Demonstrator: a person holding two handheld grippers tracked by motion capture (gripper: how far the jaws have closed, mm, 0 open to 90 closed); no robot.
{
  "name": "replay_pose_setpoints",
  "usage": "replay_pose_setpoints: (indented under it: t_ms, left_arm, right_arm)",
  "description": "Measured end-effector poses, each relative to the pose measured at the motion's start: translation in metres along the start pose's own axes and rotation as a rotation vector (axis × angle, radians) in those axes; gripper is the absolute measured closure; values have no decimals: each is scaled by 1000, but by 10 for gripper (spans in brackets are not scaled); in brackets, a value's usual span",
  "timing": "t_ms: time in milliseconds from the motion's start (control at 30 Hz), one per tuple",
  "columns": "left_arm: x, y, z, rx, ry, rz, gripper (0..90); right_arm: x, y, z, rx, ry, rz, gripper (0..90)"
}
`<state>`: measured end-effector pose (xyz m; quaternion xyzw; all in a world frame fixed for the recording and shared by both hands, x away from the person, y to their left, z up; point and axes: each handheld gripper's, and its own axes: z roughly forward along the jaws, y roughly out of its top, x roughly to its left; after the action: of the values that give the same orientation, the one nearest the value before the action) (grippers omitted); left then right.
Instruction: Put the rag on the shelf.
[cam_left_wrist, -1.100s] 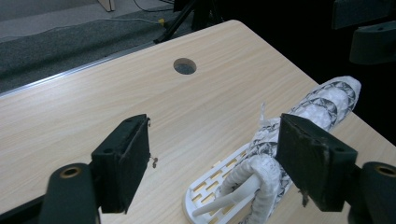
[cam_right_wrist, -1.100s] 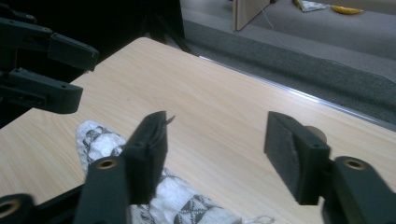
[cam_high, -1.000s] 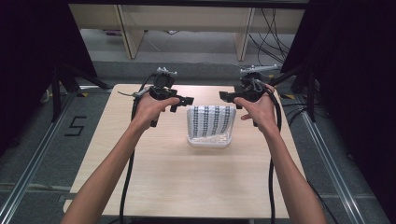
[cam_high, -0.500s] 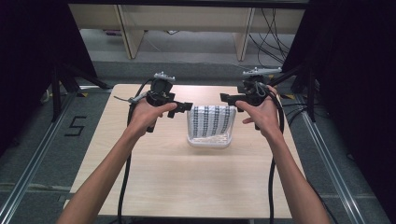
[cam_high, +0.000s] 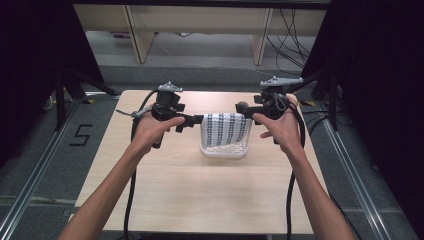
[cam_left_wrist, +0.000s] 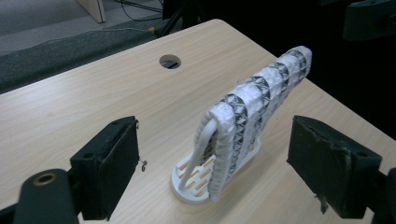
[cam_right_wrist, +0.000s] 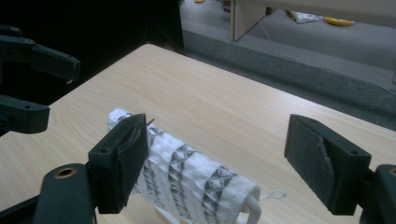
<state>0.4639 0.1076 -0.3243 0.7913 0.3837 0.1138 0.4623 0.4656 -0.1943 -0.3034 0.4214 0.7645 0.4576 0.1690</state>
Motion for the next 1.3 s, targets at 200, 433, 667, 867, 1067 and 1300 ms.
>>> replay_pose_setpoints:
  t_ms: [200, 433, 667, 867, 1067, 1300]
  left_arm:
    - [-3, -8, -4, -7, -1, 12, 158]
    - [-8, -15, -11, -16, -18, 19, 157]
    - [-13, -20, -14, -32, -31, 20, 158]
    - [-15, -24, -18, -32, -30, 26, 158]
    - [-15, -31, -23, -29, -30, 28, 158]
    - [-17, -36, -28, -32, -35, 34, 158]
  right_arm:
    - [3, -4, -4, -13, 12, -13, 224]
    - [7, -7, -8, -29, 10, -35, 221]
    - [12, -12, -11, -20, 26, -34, 218]
    - [13, -15, -12, -35, 31, -41, 215]
    - [15, -21, -14, -31, 34, -24, 212]
    - [15, -25, -14, -38, 36, -18, 211]
